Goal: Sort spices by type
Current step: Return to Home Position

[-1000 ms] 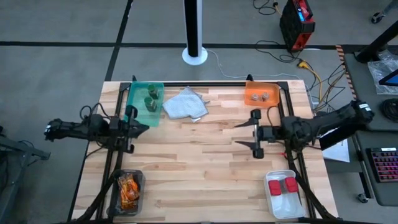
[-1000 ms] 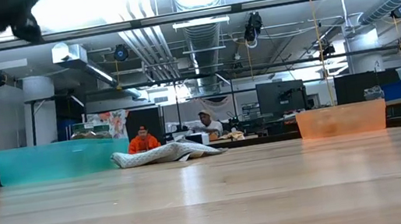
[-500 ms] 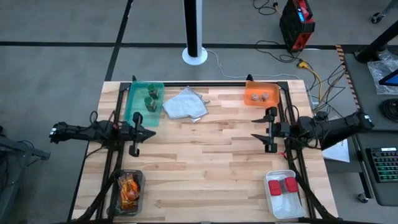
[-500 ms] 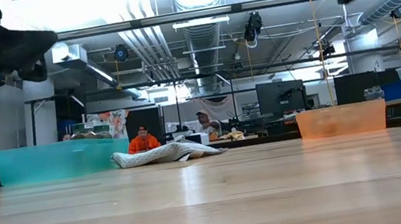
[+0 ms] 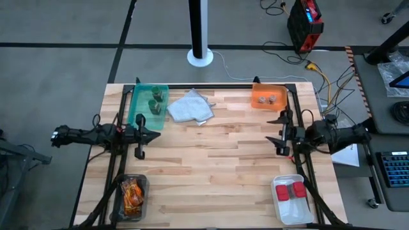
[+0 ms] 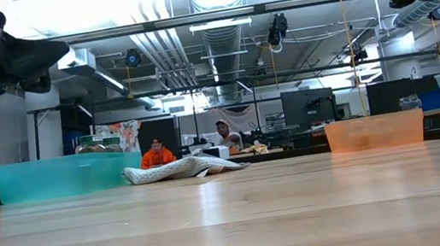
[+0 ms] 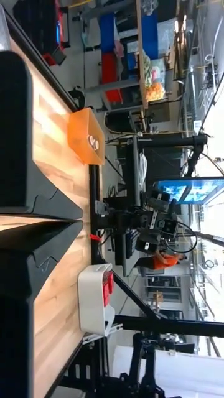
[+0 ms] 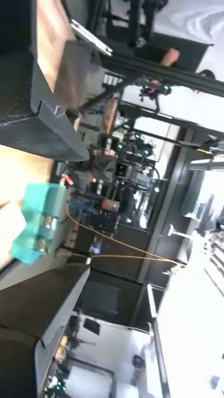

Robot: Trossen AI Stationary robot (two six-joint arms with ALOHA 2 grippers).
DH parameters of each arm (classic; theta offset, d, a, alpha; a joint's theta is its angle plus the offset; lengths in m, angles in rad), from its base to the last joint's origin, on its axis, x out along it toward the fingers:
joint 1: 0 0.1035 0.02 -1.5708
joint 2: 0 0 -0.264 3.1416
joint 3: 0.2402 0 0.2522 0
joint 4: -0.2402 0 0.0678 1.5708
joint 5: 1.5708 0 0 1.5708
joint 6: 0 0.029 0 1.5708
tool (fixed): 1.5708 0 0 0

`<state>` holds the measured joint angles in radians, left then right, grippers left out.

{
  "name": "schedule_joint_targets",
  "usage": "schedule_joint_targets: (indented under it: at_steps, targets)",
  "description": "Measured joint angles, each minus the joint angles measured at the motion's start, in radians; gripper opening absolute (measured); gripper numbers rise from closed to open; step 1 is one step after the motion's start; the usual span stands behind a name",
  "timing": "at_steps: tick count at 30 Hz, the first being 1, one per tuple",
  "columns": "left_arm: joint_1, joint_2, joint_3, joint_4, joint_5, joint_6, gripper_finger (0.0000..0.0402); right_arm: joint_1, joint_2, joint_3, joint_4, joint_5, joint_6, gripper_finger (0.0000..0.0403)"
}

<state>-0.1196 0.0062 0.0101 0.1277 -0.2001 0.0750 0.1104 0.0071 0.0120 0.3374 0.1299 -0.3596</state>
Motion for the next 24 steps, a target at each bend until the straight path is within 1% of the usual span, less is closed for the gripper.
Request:
schedule_joint_targets:
  at_steps: [3, 6, 14, 18, 24]
  targets:
    - [0.0, -0.001, 0.0, 0.0, 0.0, -0.015, 0.0, 0.001, -0.003, 0.0, 0.01, 0.0, 0.0, 0.0279]
    - [-0.001, 0.0, 0.0, -0.004, 0.0, -0.025, 0.0, 0.0, 0.007, 0.0, 0.0, 0.001, 0.048, 0.0283]
    - [-0.001, 0.009, 0.006, -0.014, 0.0, -0.032, 0.0, 0.0, 0.047, 0.0, -0.095, 0.001, 0.352, 0.0274]
    - [-0.001, 0.012, 0.008, -0.012, 0.0, -0.032, 0.0, 0.0, 0.062, 0.0, -0.127, 0.002, 0.386, 0.0265]
    - [-0.001, 0.015, 0.008, -0.012, 0.0, -0.032, 0.0, 0.0, 0.074, -0.001, -0.126, 0.002, 0.386, 0.0254]
